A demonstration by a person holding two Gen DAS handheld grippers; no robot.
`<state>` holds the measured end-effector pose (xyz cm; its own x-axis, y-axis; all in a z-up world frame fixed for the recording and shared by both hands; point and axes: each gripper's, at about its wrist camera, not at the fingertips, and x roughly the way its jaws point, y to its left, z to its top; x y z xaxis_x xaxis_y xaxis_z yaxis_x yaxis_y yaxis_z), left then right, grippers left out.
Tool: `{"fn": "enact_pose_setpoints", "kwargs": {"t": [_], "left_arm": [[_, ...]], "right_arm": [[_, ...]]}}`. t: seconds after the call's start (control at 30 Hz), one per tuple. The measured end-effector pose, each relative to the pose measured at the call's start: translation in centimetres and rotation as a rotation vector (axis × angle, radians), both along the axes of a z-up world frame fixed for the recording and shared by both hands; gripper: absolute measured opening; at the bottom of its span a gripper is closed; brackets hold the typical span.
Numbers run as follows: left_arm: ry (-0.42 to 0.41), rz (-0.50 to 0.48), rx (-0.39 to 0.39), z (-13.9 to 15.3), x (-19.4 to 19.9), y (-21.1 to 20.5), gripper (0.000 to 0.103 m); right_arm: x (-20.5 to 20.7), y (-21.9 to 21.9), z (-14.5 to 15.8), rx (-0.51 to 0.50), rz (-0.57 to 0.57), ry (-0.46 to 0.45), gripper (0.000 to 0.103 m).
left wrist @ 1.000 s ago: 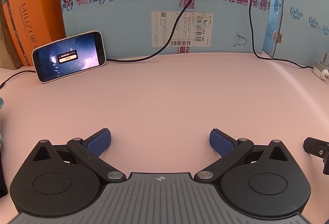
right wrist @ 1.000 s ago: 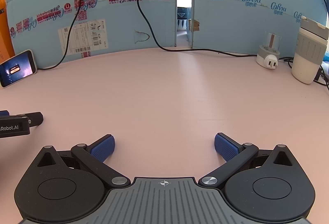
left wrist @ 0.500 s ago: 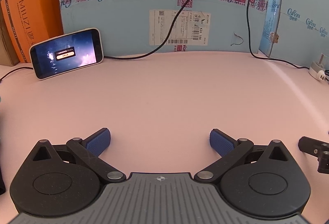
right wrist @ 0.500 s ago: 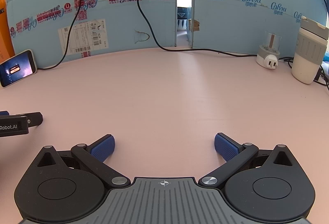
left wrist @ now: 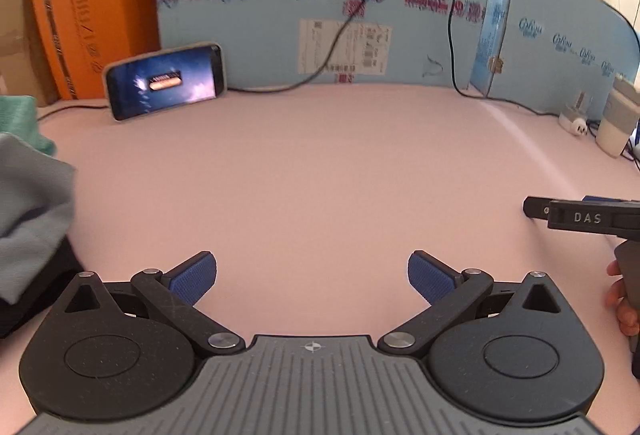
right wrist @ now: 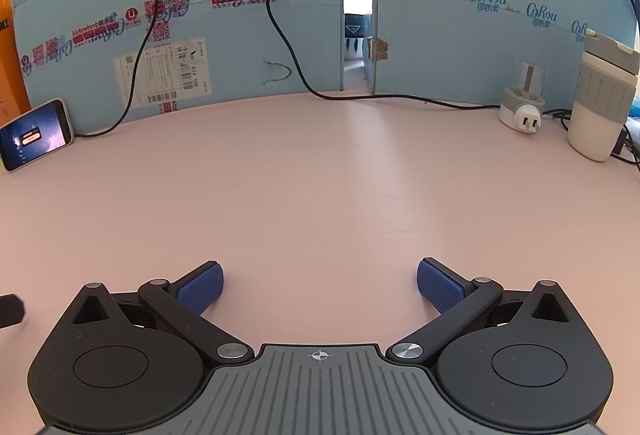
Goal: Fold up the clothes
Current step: 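Grasp the light-blue sweatshirt with the left gripper and lay it on the table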
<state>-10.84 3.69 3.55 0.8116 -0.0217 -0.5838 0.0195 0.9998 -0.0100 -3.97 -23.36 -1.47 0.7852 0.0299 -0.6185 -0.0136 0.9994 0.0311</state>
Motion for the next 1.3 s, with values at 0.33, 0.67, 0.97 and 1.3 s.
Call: {"fn": "enact_pose_setpoints", "kwargs": {"t": [0.33, 0.67, 0.97, 1.3], "left_arm": [[-0.21, 0.44, 0.327, 5.8, -6.9, 9.5, 0.103], [-0.173, 0.575, 0.292, 5.1, -7.5, 15.7, 0.103], [-0.151, 0.557, 0.326, 2.6, -6.4, 16.6, 0.1], [-0.132, 0.542, 0.172, 2.1, -7.5, 17.3, 0.045]], "right_arm": [[-0.1, 0.1, 0.0, -0.003, 0.001, -0.001, 0.103], [-0.1, 0.1, 0.0, -0.001, 0.001, -0.002, 0.103], [-0.1, 0.1, 0.0, -0.001, 0.001, -0.002, 0.103], [-0.1, 0.1, 0.0, -0.001, 0.001, -0.002, 0.103]]}}
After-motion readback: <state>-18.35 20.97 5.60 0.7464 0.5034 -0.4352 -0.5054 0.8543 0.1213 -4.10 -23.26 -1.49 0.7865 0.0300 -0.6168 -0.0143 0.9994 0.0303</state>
